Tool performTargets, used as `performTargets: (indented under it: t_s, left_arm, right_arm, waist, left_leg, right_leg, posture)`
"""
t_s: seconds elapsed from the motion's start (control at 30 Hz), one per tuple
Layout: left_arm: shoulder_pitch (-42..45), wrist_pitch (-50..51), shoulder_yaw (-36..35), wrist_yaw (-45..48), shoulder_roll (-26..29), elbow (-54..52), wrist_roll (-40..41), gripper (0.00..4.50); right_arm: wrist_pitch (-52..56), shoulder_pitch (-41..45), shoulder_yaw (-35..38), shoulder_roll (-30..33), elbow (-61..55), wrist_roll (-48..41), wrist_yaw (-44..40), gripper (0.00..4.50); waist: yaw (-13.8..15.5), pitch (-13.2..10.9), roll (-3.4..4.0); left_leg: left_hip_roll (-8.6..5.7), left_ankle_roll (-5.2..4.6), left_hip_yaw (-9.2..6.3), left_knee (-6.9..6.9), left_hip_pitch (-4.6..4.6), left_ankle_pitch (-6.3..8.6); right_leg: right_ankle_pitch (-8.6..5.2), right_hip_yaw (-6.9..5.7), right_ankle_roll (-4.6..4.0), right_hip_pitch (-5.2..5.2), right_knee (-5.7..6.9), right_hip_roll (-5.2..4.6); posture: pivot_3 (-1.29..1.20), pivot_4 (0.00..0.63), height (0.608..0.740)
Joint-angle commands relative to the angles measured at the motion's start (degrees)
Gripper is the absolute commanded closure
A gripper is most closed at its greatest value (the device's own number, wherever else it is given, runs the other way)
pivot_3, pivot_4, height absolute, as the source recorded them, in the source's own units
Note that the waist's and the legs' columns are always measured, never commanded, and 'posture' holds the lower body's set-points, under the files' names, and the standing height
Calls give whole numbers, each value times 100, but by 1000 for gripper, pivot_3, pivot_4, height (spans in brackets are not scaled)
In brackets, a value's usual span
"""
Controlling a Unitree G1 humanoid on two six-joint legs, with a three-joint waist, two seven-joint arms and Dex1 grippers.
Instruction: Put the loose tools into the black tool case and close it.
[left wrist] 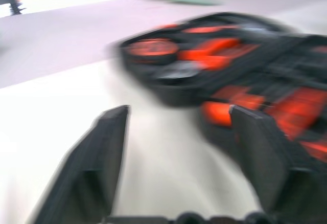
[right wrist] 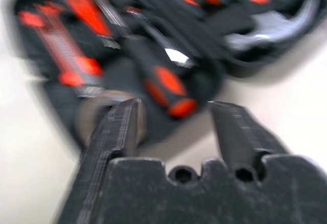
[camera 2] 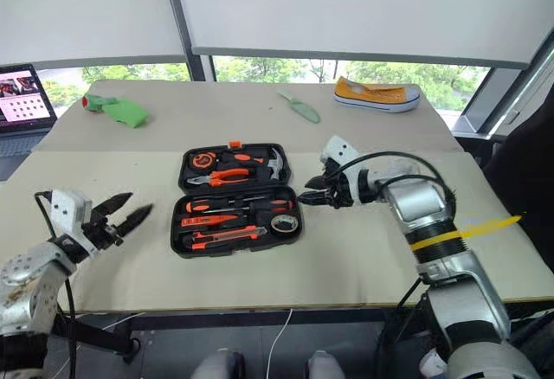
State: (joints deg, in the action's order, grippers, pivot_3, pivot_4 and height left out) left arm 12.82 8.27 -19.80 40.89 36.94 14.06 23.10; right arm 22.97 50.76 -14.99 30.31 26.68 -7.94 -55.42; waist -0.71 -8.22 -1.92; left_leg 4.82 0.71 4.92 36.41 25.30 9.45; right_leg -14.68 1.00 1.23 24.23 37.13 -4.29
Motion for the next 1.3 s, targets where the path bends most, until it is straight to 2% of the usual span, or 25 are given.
performTargets:
  t_s: [0.03,0.07,0.1,0.13,0.17,0.33,0.43,0.57,0.7,1.0,1.2,1.3]
  left_arm:
    - [569,179,270,-272,18,460,-343,2976]
    - [747,249,402,-248,-13,607,-416,3322]
    - [898,287,519,-248,-49,738,-502,3900]
    - [1020,300,617,-240,-77,850,-573,4059]
    - [1162,302,733,-129,-116,974,-602,4436]
    - [1630,417,1209,603,-204,1403,-649,4436]
    - [1783,401,1308,891,-246,1561,-633,4436]
    - [1722,406,1454,1418,-204,1323,-602,4436]
    - [1455,484,1507,1857,-57,1000,-536,4436]
    - [619,666,1324,1906,78,30,-420,4436]
    - [614,691,973,1951,190,378,-295,4436]
    - [618,776,872,2126,440,574,-275,4436]
  right_arm:
    - [-1690,585,0,-401,1377,640,774,3630]
    - [-1988,737,-36,-538,1833,780,880,3936]
    - [-2208,868,-54,-658,2236,886,919,4468]
    - [-2374,975,-53,-763,2572,963,942,4500]
    - [-2496,1067,-53,-880,2905,1029,959,4500]
    - [-2937,1285,-7,-1242,3823,1230,747,4500]
    - [-2635,1282,195,-1362,3858,1013,196,4500]
    - [-2364,882,179,-1242,3019,870,-811,4500]
    - [-1738,199,176,-1001,1673,731,-1235,4500]
    - [-213,-1129,198,-444,-1004,470,-1290,4500]
    - [511,-1489,337,-310,-1769,282,-1055,4500]
    - [1082,-1544,560,-203,-2050,119,-867,4500]
  waist:
    - [-13,-2,-1]
    - [-13,-5,-3]
    - [-13,-5,-4]
    - [-12,-6,-4]
    - [-13,-6,-4]
    - [-9,-6,-4]
    - [-13,-6,-3]
    - [-8,-6,-3]
    - [-9,-6,-3]
    - [3,-6,-3]
    - [-4,-6,-3]
    - [-25,-6,-3]
  left_leg:
    - [0,0,0,-1,2,0]
    - [-1,0,1,-1,3,0]
    - [-2,1,1,-7,5,0]
    - [-2,1,1,-10,5,0]
    - [-2,1,1,-14,4,0]
    - [-4,2,0,-25,5,0]
    - [-4,3,1,-25,6,-1]
    - [-4,3,0,-24,5,-1]
    - [-3,7,-1,-29,7,2]
    - [-3,9,0,-26,3,3]
    - [-2,8,-2,-13,2,3]
    - [-1,8,-2,-13,0,3]
  right_leg:
    - [1,1,2,0,-1,0]
    - [2,1,4,-1,-1,0]
    - [3,1,4,2,-1,0]
    - [3,1,4,3,-1,1]
    - [3,1,5,2,-1,1]
    - [2,-1,5,3,-2,2]
    - [2,-1,5,3,-2,1]
    - [2,-1,5,2,0,1]
    - [1,-3,7,3,-2,0]
    - [-1,-2,8,2,-1,-1]
    - [0,-2,7,1,5,0]
    - [0,-2,6,1,6,2]
  posture:
    - [0,150,740]
    - [0,150,740]
    - [0,150,740]
    - [0,150,740]
    - [0,150,740]
    - [0,150,740]
    - [0,150,740]
    - [0,150,740]
    - [0,150,740]
    - [0,150,740]
    - [0,150,740]
    - [0,150,740]
